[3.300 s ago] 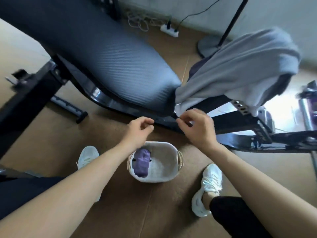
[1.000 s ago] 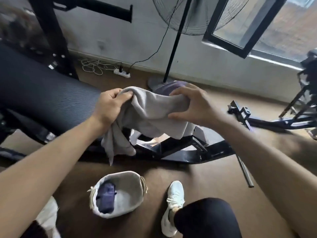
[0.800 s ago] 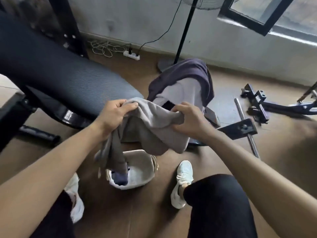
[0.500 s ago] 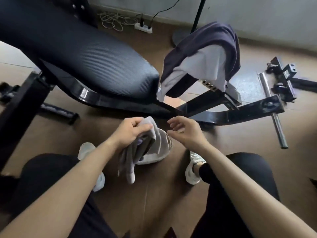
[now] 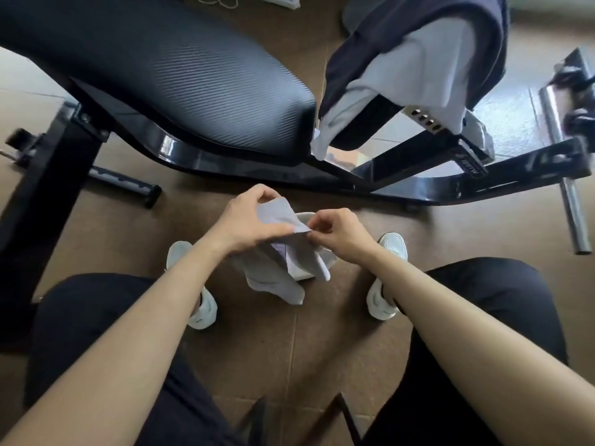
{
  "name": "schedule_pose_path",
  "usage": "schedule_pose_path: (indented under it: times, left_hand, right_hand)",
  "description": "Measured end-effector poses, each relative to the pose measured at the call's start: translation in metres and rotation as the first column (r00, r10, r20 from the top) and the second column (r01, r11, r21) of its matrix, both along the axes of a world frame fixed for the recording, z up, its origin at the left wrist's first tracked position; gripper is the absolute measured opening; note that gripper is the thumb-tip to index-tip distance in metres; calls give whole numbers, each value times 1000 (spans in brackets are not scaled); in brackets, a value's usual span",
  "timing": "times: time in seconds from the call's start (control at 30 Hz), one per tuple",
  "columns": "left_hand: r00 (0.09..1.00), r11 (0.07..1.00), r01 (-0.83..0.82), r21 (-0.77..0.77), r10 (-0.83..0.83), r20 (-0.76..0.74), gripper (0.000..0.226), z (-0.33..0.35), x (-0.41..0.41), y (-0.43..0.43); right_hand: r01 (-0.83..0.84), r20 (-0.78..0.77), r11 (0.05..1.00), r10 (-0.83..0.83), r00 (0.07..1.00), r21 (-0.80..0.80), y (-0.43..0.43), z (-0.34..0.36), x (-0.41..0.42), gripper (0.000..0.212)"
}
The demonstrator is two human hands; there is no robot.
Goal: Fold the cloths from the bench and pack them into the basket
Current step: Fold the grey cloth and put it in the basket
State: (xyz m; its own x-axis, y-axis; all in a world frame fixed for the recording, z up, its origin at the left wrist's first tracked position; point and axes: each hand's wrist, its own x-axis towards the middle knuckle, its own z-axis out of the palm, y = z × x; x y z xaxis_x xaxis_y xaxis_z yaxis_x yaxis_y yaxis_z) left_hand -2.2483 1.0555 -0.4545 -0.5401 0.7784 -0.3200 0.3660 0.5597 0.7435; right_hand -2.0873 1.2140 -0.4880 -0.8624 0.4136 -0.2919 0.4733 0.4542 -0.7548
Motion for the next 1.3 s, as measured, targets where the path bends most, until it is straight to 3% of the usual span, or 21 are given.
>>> schedule_pose_path:
  times: [0.07,0.1,0.23,0.3,0.47,0.6,0.67,0.83,0.97,1.1,1.2,1.3]
  left_hand:
    - [987,993,81,-89,-93,-135,72,-1,-1,-3]
    - [968,985,114,-127,-139,-208,70,-3,0,-4]
    - [903,986,121,-116,-158,-399,30,-11,2,-5]
    - [925,993,120,-10,-115,-361,19,-14,-4,-6]
    - [996,981,5,194,12,-89,8,-12,-16,-9]
    - [955,931,-253,264,284,-89,13,-17,-30,-13]
    - [921,888,-360,285,388,-43,7,-21,-36,-16]
    - [842,821,-466,330,526,-118,17,-30,-42,-17]
    - [803,801,-515,305,575,-157,22,-34,-40,-16]
    - [771,767,-574,286,624,-127,24,-37,-43,-17]
    - [842,838,-493,232,527,-114,19,-35,-39,-14]
    - [937,926,-330,185,344,-51,11,-33,-27,-6]
  right_hand:
    - [3,34,1000,-4,999,13,3,-5,-1,8]
    - [12,48,1000,-12,999,9,4,-7,-1,10]
    - [9,80,1000,-9,997,-4,10,-9,1,14]
    - [-1,83,1000,3,997,-22,15,-6,3,17]
    - [-70,90,987,83,992,-144,22,-3,9,12]
    - [-120,182,988,137,974,-101,28,-11,16,3]
    - [-125,223,991,134,965,-55,31,-16,19,13]
    - [-20,284,998,4,959,53,42,-29,26,20]
    - [190,196,974,-211,958,120,48,-28,27,9]
    - [381,88,925,-380,921,7,52,-19,26,5]
    - [392,-47,919,-391,919,27,53,-11,24,3]
    - [308,-129,948,-296,946,85,49,1,19,3]
